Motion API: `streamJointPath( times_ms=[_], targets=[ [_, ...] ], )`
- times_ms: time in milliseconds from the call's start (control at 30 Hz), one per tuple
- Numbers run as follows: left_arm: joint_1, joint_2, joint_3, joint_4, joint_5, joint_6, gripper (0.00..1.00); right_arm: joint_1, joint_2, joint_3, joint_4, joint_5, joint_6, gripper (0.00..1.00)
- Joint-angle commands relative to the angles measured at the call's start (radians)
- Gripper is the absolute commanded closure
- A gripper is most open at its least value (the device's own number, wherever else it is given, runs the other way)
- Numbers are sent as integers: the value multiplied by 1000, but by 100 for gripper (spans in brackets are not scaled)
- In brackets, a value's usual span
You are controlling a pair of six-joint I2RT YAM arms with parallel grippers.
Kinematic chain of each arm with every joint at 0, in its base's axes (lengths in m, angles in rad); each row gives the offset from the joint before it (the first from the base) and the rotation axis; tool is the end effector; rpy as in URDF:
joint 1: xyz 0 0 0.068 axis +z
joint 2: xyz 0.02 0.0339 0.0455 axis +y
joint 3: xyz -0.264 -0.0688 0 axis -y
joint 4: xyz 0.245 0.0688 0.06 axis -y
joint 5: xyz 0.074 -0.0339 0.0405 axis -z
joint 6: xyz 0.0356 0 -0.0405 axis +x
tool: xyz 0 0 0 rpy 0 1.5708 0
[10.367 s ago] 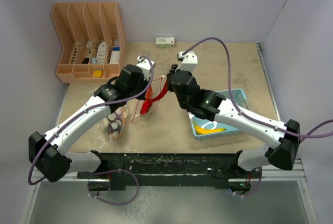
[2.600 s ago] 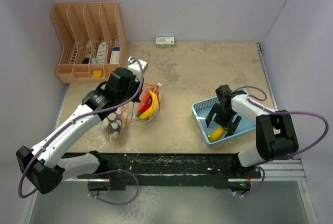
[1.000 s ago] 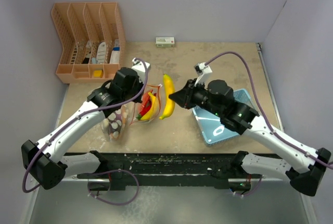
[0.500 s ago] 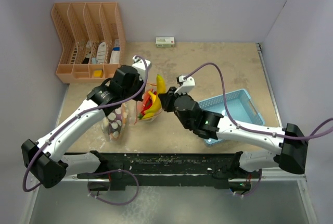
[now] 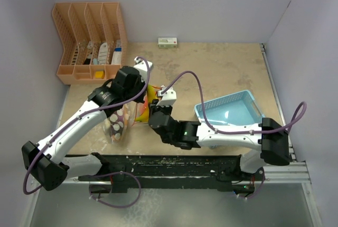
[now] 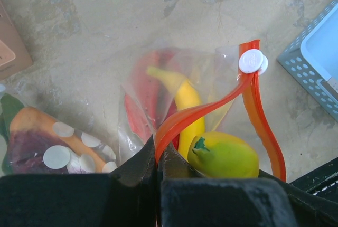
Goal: Place the food in the zip-top bag and seal the zipper
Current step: Place the fake fruit in the zipper food storage bag.
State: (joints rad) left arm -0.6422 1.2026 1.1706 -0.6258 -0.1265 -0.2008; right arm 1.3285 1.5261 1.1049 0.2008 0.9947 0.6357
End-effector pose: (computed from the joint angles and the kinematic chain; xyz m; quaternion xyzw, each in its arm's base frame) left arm 0.2095 -0.1511 0.3451 0.1689 0.8802 -0.1282 0.4246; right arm 0.1123 0.3301 0.3114 0.0476 0.7465 0.2501 0.6148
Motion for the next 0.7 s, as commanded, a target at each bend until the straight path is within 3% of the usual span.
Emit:
streamJointPath(
  times_ms=[0, 100, 167, 233, 433, 667],
  targets=[
    [-2, -6, 45, 49, 8, -12, 100, 24, -8, 65, -151, 32, 102, 82],
    [-2, -4, 45, 52, 11, -15, 100, 24, -41, 50, -185, 15, 130, 62],
    [-3, -2, 43, 54, 13, -17, 100, 24, -73, 39, -186, -3, 118, 42],
    [-3, 0, 40, 58, 13, -17, 100, 25, -111, 34, -192, -15, 94, 31],
    [-4, 13, 40, 67, 17, -20, 100, 24, -229, -10, -211, -137, 134, 29],
    [-3, 8, 41, 68, 15, -20, 100, -103, -236, -20, -468, -327, 383, 32]
  ],
)
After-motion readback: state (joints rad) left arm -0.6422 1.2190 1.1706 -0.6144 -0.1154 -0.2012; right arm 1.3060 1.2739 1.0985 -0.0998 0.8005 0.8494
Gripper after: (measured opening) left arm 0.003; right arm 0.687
